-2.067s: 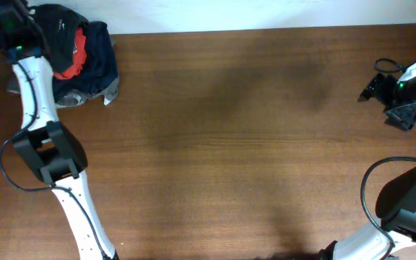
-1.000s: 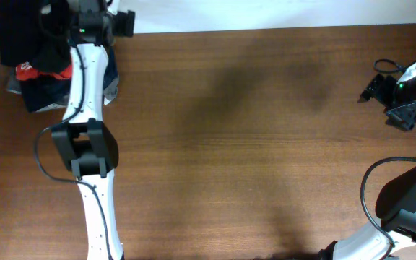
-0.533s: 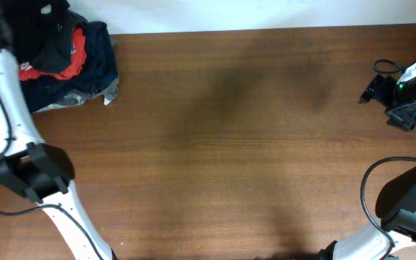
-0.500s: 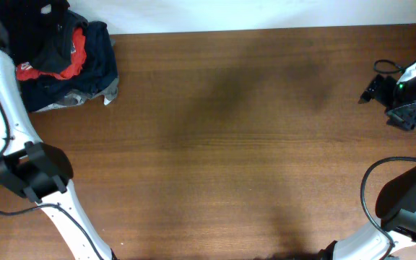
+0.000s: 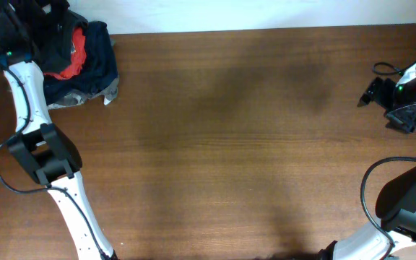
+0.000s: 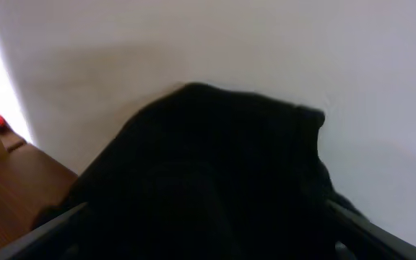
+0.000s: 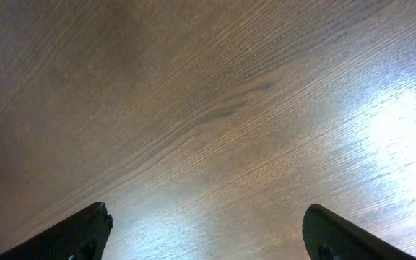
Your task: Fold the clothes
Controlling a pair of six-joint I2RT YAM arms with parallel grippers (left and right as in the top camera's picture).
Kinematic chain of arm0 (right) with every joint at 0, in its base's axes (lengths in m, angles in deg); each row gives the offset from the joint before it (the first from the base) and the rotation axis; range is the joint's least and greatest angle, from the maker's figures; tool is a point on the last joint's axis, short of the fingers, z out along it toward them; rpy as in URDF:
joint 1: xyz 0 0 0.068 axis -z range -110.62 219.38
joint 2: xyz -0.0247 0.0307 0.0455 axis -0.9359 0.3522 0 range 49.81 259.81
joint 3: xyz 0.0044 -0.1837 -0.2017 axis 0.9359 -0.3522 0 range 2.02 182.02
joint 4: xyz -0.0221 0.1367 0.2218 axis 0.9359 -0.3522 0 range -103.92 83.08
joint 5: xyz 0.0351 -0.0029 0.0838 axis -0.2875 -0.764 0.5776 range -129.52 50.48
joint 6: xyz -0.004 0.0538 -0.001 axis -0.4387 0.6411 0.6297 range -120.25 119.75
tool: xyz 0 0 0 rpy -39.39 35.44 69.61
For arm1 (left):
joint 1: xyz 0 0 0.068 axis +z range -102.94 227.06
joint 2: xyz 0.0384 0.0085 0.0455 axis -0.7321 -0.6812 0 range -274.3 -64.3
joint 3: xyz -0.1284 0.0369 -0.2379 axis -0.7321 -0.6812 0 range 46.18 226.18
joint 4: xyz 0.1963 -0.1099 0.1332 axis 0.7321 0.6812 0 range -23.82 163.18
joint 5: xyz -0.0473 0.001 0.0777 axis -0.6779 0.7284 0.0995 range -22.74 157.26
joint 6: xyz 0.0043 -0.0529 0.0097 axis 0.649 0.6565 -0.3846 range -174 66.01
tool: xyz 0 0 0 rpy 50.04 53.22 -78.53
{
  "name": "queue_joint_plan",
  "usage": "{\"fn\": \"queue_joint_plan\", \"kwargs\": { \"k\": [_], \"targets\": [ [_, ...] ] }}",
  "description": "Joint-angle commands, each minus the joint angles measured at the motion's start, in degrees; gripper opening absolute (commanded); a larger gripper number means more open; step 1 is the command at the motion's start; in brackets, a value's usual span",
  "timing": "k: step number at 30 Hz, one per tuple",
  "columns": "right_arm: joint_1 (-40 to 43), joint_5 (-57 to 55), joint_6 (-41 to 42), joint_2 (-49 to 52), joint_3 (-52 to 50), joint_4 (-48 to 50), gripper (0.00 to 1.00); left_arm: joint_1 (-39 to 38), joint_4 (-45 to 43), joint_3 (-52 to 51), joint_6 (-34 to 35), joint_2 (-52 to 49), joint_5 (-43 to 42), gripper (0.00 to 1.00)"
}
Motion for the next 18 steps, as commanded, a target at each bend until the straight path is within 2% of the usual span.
{"fn": "queue_joint_plan", "kwargs": {
  "k": [1, 3, 5, 8, 12, 18],
  "targets": [
    [-0.4, -0.9, -0.5, 0.5, 0.3, -0.2, 0.89, -1.3, -0.6, 0.0, 1.6, -0.3, -1.1, 0.95],
    [-0.4, -0.9, -0.5, 0.5, 0.3, -0.2, 0.89, -2.4, -0.6, 0.0, 1.6, -0.3, -1.5, 0.9],
    [-0.4, -0.9, -0.5, 0.5, 0.3, -0.2, 0.89, -3.7, -0.6, 0.0, 1.3, -0.3, -1.5, 0.71],
    [-0.4, -0.9, -0.5, 0.5, 0.3, -0.2, 0.89, -5.1, -0.7, 0.0, 1.2, -0.3, -1.5, 0.33],
    [-0.4, -0.9, -0.6, 0.5, 0.3, -0.3, 0.89, -6.3, 0.1, 0.0, 1.2, -0.3, -1.5, 0.01],
    [-0.4, -0.9, -0.6, 0.5, 0.3, -0.2, 0.89, -7.8, 3.1, 0.0, 1.2, -0.3, -1.8, 0.01]
  ]
}}
